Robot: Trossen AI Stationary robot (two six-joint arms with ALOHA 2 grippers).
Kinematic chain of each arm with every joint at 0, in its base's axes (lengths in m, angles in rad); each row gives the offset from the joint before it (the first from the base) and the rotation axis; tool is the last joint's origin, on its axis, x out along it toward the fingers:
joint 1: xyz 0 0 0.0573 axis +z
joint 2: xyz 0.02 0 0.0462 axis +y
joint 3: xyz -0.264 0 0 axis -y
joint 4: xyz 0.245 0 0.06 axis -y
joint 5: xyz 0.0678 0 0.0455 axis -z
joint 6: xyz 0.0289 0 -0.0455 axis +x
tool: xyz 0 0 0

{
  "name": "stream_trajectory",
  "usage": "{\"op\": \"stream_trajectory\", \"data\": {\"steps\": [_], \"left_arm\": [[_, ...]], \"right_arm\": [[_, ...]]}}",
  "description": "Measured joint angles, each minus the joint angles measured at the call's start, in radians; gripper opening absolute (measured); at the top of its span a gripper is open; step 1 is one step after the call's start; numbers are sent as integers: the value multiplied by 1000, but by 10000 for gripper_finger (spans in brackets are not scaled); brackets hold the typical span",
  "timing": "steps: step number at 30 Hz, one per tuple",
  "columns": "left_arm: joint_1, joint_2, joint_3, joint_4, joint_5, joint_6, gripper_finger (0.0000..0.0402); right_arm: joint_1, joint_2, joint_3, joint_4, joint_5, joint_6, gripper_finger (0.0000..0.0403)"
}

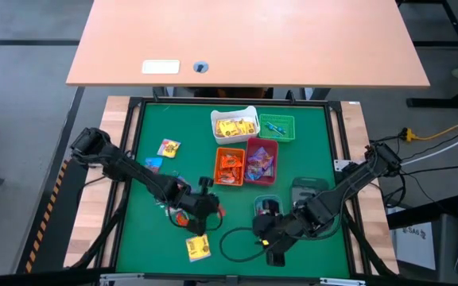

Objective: Sort candy
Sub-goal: Put the orange chocolate into the white bin, then put the yellow bag of candy into the white bin

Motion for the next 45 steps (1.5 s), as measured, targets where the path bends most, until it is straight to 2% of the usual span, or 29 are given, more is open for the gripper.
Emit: {"op": "stream_trajectory", "data": {"steps": [7,14,17,24,27,30,38,42,45], "left_arm": [[123,0,10,115,-124,105,0],[248,0,10,126,-133,137,4],[280,0,10,127,-118,135,27],[301,0,10,127,-80,110,111],[282,-5,10,126,-46,109,137],[252,-14,10,129,31,97,154],[101,-19,10,125,338,-79,164],[-13,-19,10,124,361,-113,163],[-108,-17,10,125,309,-118,163]], "right_arm": [[0,0,0,70,0,-25,163],[0,0,0,70,0,-25,163],[0,0,0,70,0,-25,163],[0,0,0,70,0,-25,163],[0,0,0,70,0,-25,163],[0,0,0,69,0,-25,163],[0,0,0,69,0,-25,163],[0,0,0,69,0,-25,163],[0,0,0,69,0,-25,163]]}}
